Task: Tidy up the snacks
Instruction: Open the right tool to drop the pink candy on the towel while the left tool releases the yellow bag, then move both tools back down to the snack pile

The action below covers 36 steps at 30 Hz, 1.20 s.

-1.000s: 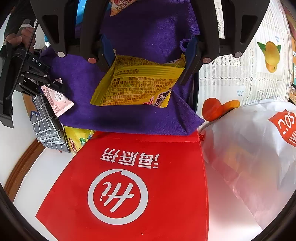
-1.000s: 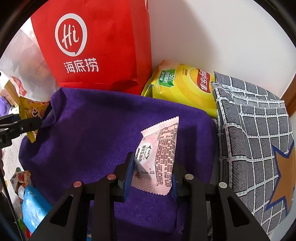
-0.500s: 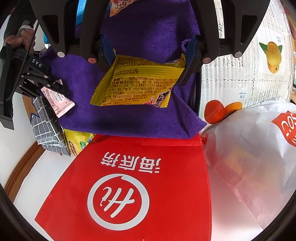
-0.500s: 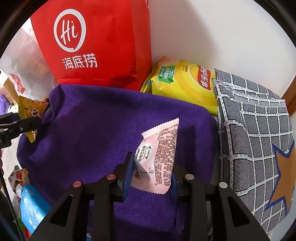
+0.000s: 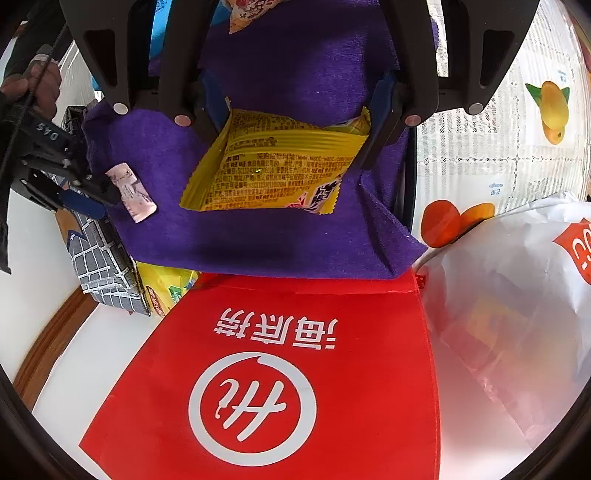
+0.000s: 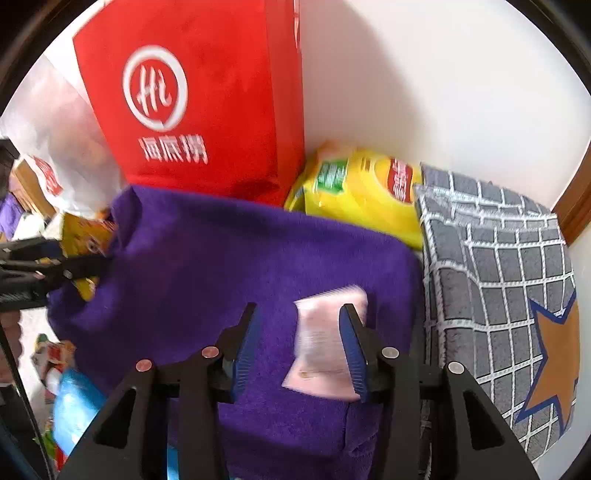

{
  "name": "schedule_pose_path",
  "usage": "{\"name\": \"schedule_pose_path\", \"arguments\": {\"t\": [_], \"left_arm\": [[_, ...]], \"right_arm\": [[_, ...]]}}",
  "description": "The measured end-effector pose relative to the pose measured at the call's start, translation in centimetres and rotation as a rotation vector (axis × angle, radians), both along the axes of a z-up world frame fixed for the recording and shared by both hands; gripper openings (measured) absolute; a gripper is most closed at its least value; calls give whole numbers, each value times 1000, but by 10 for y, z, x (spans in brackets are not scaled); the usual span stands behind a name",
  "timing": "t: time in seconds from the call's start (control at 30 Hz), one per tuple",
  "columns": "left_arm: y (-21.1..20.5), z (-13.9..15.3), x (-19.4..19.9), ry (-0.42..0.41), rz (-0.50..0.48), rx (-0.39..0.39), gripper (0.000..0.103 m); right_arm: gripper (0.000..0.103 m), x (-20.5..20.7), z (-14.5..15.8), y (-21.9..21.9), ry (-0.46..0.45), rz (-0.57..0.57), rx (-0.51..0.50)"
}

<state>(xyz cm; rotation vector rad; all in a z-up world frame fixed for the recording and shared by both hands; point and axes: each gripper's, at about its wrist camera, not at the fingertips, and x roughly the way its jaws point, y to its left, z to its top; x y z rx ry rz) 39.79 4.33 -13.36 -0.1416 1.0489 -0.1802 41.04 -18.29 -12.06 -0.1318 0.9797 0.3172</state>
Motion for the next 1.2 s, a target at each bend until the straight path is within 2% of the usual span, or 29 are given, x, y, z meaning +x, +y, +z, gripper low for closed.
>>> {"name": "schedule_pose_path", "arguments": {"t": [0.37, 0.53, 0.87, 0.97, 1.2], "left_arm": [[-1, 5, -4, -9, -16, 5, 64], [-2, 8, -3, 1, -12, 14, 77], [3, 42, -19, -70, -2, -4, 80], [0, 54, -26, -106, -3, 7, 80], [-2, 94, -50, -204, -9, 18, 80]], "right_arm": [[46, -8, 18, 3, -42, -11, 26], [46, -13, 23, 5, -57, -16, 27], [47, -31, 49, 5, -128, -50, 25], [51, -44, 56, 6, -157, -62, 24], [51, -87, 72, 2, -159, -98, 51]]}}
